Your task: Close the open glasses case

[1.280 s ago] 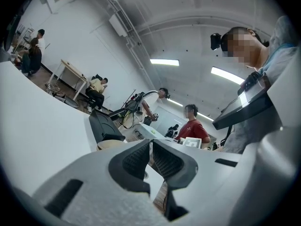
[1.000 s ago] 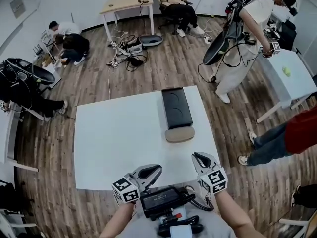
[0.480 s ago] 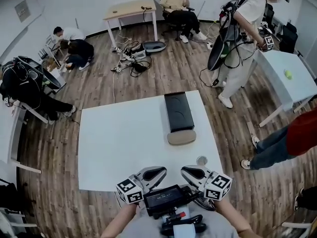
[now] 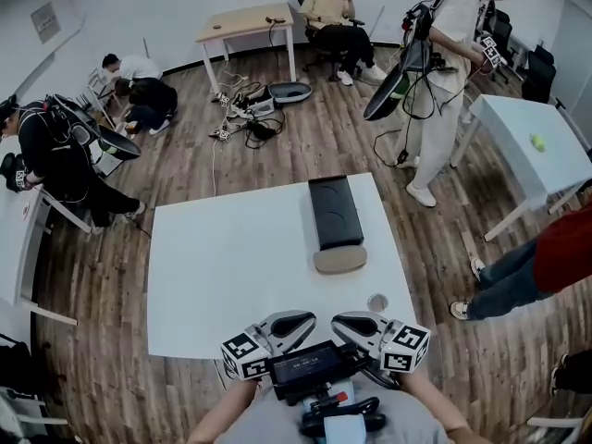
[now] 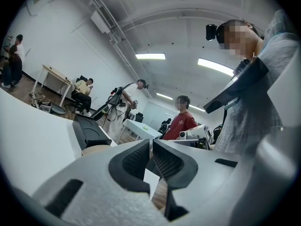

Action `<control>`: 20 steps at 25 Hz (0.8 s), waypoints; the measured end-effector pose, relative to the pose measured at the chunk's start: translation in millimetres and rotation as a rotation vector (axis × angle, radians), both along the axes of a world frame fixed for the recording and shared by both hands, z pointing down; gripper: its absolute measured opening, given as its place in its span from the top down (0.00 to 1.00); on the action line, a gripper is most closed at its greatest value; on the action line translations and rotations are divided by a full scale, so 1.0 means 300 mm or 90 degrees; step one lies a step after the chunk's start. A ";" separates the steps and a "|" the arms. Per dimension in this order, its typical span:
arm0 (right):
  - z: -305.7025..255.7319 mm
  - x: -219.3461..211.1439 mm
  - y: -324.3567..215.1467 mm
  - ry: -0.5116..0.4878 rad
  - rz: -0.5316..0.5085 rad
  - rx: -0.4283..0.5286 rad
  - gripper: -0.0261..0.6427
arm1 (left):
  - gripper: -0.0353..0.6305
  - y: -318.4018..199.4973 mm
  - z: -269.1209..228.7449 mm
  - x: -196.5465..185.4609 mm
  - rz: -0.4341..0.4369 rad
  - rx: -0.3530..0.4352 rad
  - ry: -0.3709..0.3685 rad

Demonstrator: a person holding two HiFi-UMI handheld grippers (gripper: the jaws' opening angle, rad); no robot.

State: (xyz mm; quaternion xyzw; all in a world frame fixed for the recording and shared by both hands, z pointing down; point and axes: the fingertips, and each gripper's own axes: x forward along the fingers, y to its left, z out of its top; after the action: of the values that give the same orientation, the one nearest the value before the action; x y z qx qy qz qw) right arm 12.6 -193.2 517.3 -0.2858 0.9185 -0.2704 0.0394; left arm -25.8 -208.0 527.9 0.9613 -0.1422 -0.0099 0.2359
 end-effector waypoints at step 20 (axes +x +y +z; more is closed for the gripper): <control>-0.005 0.008 -0.021 0.011 -0.016 -0.017 0.90 | 0.90 -0.020 0.010 0.055 0.023 0.010 -0.014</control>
State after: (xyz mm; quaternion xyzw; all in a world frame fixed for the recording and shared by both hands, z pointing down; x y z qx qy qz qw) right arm 15.0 -199.4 515.9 -0.2771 0.9188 -0.2803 0.0243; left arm -9.3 -214.0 530.9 0.9656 -0.1272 0.0038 0.2268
